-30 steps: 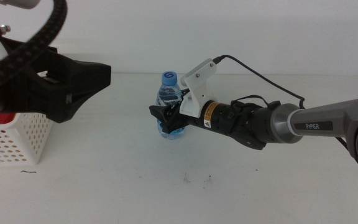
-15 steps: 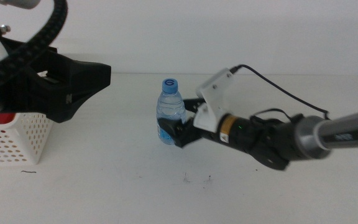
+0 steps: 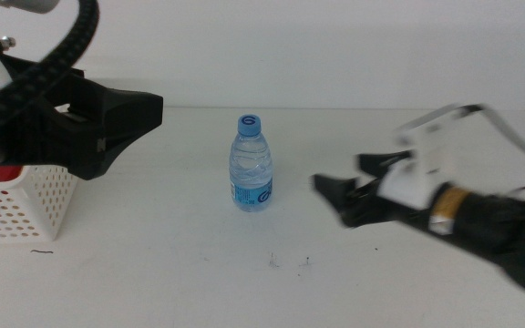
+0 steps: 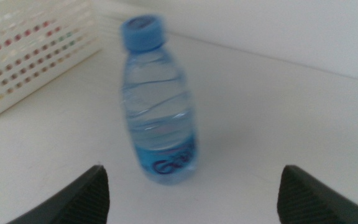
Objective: Use arms to grab the bottles and put them into the dustbin to the left of the table.
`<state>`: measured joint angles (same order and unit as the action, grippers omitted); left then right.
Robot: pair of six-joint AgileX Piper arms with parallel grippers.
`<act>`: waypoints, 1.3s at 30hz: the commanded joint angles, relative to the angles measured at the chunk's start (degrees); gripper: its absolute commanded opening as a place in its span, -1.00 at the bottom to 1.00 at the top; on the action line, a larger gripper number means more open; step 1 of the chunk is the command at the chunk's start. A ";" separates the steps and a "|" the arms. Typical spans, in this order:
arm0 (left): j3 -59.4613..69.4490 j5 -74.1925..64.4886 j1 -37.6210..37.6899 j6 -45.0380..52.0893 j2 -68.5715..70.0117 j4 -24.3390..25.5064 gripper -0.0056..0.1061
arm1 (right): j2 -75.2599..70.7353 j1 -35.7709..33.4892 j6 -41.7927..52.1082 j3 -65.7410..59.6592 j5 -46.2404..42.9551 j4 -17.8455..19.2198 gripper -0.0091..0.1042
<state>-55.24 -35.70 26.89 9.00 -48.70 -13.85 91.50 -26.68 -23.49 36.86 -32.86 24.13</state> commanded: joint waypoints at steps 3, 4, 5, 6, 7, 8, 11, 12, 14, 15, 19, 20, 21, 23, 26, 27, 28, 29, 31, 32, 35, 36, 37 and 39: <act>-0.37 0.75 -0.03 0.16 -0.11 0.20 0.78 | -16.79 1.13 0.40 -1.87 18.98 -4.55 0.55; -0.37 0.75 -0.03 0.16 -0.11 0.20 0.78 | -20.53 1.13 3.65 -1.87 22.50 -6.84 0.53; -0.37 0.75 -0.03 0.16 -0.11 0.20 0.78 | -24.27 1.13 7.71 -1.87 24.77 -8.89 0.51; -0.37 0.75 -0.03 0.06 -0.11 0.20 0.78 | -27.90 1.13 12.07 -1.87 27.26 -12.11 0.49; -0.37 0.75 -0.03 0.06 -0.11 0.20 0.78 | -31.36 1.13 16.10 -1.43 29.76 -15.19 0.46; -0.37 0.75 -0.03 0.06 -0.11 0.20 0.78 | -33.95 1.01 18.84 -0.79 33.17 -17.66 0.44; -0.37 0.75 -0.03 0.06 -0.11 0.20 0.78 | -41.14 1.01 27.87 4.45 46.75 -24.77 0.42; -0.37 0.75 -0.03 0.06 -0.11 0.20 0.78 | -42.72 1.01 30.62 7.05 51.98 -26.38 0.42; -0.37 0.75 -0.03 0.24 -0.11 0.20 0.78 | -44.29 1.01 34.35 12.71 60.48 -28.17 0.42; -0.37 0.75 -0.03 0.24 -0.11 0.20 0.78 | -44.48 1.01 35.48 15.65 64.65 -29.39 0.43; -0.37 0.75 -0.03 0.24 -0.11 0.20 0.78 | -43.53 1.01 40.26 26.86 80.77 -36.21 0.62; -0.37 0.75 -0.03 0.24 -0.11 0.20 0.78 | -43.24 1.01 40.25 27.95 81.80 -36.30 0.65; -0.37 0.75 -0.03 0.24 -0.11 0.20 0.78 | -43.14 1.01 40.25 28.98 82.51 -36.30 0.67; -0.37 0.75 -0.03 0.08 -0.11 0.20 0.78 | -43.14 1.01 40.00 29.60 82.63 -36.76 0.68; -0.37 0.75 -0.03 0.08 -0.11 0.20 0.78 | -43.14 1.01 40.00 29.70 83.14 -39.40 0.68; -0.37 0.75 -0.03 0.08 -0.11 0.20 0.78 | -43.10 1.01 40.00 29.70 83.69 -39.92 0.68; -0.37 0.75 -0.03 0.08 -0.11 0.20 0.78 | -43.00 0.92 40.12 29.70 84.03 -39.93 0.68; -0.37 0.75 -0.03 0.08 -0.11 0.20 0.78 | -43.00 0.79 40.36 29.70 84.16 -39.93 0.68; -0.37 0.75 -0.03 0.08 -0.11 0.20 0.78 | -42.77 0.51 41.32 29.70 84.16 -39.93 0.68; -0.37 0.75 -0.03 0.08 -0.11 0.20 0.78 | -42.77 0.37 41.46 29.70 84.16 -39.93 0.68; -0.37 0.75 -0.03 0.08 -0.11 0.20 0.78 | -42.65 -0.83 41.55 29.70 83.92 -40.09 0.68; -0.37 0.75 -0.03 0.08 -0.11 0.20 0.78 | -42.65 -1.28 41.55 29.70 83.94 -40.09 0.68; -0.37 0.75 -0.03 0.08 -0.11 0.20 0.78 | -42.65 -1.29 41.55 29.70 83.94 -40.22 0.68; -0.37 0.75 -0.03 0.08 -0.11 0.20 0.78 | -42.65 -1.29 41.55 29.70 83.94 -41.01 0.68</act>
<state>-55.24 -35.70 26.89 9.11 -48.70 -13.85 48.77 -27.83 17.45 66.08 51.44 -16.72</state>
